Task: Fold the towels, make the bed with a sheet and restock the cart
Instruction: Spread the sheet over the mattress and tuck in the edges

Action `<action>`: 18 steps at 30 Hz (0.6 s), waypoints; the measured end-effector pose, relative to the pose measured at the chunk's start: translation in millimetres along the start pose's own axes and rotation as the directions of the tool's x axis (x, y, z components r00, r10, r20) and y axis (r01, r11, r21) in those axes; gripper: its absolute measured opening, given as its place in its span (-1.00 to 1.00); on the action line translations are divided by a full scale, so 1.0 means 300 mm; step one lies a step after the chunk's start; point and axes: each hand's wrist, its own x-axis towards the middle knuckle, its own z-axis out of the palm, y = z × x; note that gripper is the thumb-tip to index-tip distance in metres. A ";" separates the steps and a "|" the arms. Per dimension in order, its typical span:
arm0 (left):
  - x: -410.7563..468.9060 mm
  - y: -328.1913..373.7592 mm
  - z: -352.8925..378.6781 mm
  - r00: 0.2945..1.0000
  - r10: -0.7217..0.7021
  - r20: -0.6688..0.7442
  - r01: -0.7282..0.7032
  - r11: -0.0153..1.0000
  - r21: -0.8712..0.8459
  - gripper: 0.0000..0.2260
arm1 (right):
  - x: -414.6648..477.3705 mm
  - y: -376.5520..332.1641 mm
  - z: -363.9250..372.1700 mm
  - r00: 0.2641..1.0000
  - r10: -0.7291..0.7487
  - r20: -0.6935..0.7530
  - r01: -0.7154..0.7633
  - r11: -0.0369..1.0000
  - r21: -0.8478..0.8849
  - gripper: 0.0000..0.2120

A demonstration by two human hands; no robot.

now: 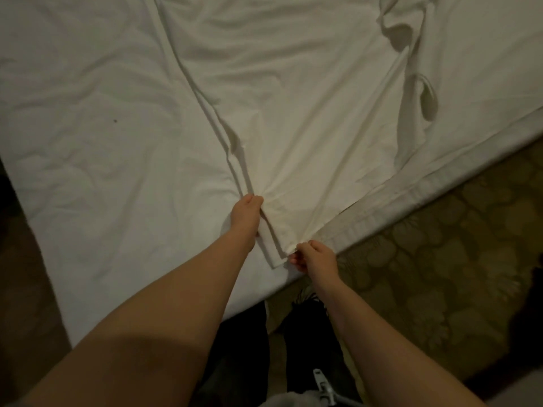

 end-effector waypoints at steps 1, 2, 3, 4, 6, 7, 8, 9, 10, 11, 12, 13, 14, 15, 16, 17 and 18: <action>0.000 -0.006 -0.004 1.000 0.005 0.001 -0.005 1.000 -0.001 -0.82 | -0.002 0.012 -0.002 1.000 -0.010 0.005 0.010 1.000 -0.006 -0.73; 0.000 -0.013 -0.008 1.000 0.003 0.002 -0.003 1.000 -0.010 -0.83 | -0.003 0.022 -0.005 1.000 -0.020 0.008 0.020 1.000 -0.015 -0.73; -0.002 -0.023 -0.011 1.000 -0.002 0.004 0.002 1.000 -0.031 -0.83 | -0.004 0.033 -0.006 1.000 -0.030 0.009 0.030 0.999 -0.028 -0.74; -0.008 -0.031 -0.016 1.000 -0.013 0.006 0.014 0.998 -0.056 -0.83 | -0.004 0.044 -0.008 0.999 -0.038 0.008 0.039 0.998 -0.041 -0.75; -0.017 -0.050 -0.020 0.999 -0.033 0.003 0.033 0.992 -0.122 -0.84 | -0.005 0.060 -0.007 0.999 -0.046 -0.006 0.045 0.996 -0.072 -0.73; -0.020 -0.057 -0.019 0.999 -0.039 0.002 0.038 0.986 -0.163 -0.83 | -0.008 0.063 -0.005 0.999 -0.052 -0.014 0.050 0.995 -0.088 -0.71; -0.025 -0.059 -0.017 0.999 -0.043 -0.003 0.042 0.978 -0.203 -0.83 | -0.011 0.065 -0.003 0.998 -0.064 -0.022 0.061 0.992 -0.114 -0.69; -0.030 -0.058 -0.016 0.999 -0.044 -0.009 0.040 0.971 -0.236 -0.83 | -0.015 0.064 0.000 0.996 -0.082 -0.031 0.076 0.985 -0.152 -0.67; -0.032 -0.058 -0.015 0.999 -0.045 -0.018 0.039 0.966 -0.257 -0.83 | -0.020 0.062 0.005 0.994 -0.103 -0.039 0.094 0.977 -0.194 -0.67; -0.034 -0.058 -0.016 0.999 -0.043 -0.019 0.036 0.962 -0.270 -0.84 | -0.026 0.061 0.012 0.992 -0.121 -0.048 0.107 0.968 -0.225 -0.67; -0.033 -0.058 -0.019 0.999 -0.041 -0.017 0.035 0.959 -0.282 -0.85 | -0.032 0.062 0.018 0.989 -0.133 -0.060 0.115 0.963 -0.243 -0.68; -0.031 -0.059 -0.022 0.999 -0.042 -0.011 0.037 0.955 -0.295 -0.86 | -0.037 0.064 0.025 0.987 -0.141 -0.071 0.120 0.962 -0.247 -0.68; -0.027 -0.059 -0.025 0.999 -0.046 0.000 0.043 0.949 -0.312 -0.85 | -0.040 0.068 0.030 0.986 -0.148 -0.078 0.124 0.961 -0.245 -0.68; -0.023 -0.061 -0.028 0.999 -0.050 0.011 0.051 0.944 -0.325 -0.84 | -0.043 0.072 0.034 0.985 -0.153 -0.083 0.128 0.961 -0.243 -0.68; -0.021 -0.062 -0.030 0.998 -0.055 0.022 0.059 0.941 -0.335 -0.83 | -0.046 0.075 0.037 0.984 -0.156 -0.085 0.131 0.960 -0.246 -0.68; -0.022 -0.060 -0.030 0.998 -0.058 0.030 0.065 0.939 -0.339 -0.82 | -0.051 0.074 0.038 0.984 -0.154 -0.087 0.129 0.961 -0.246 -0.68; -0.023 -0.059 -0.029 0.998 -0.056 0.037 0.065 0.937 -0.343 -0.82 | -0.052 0.073 0.038 0.985 -0.147 -0.092 0.121 0.962 -0.244 -0.69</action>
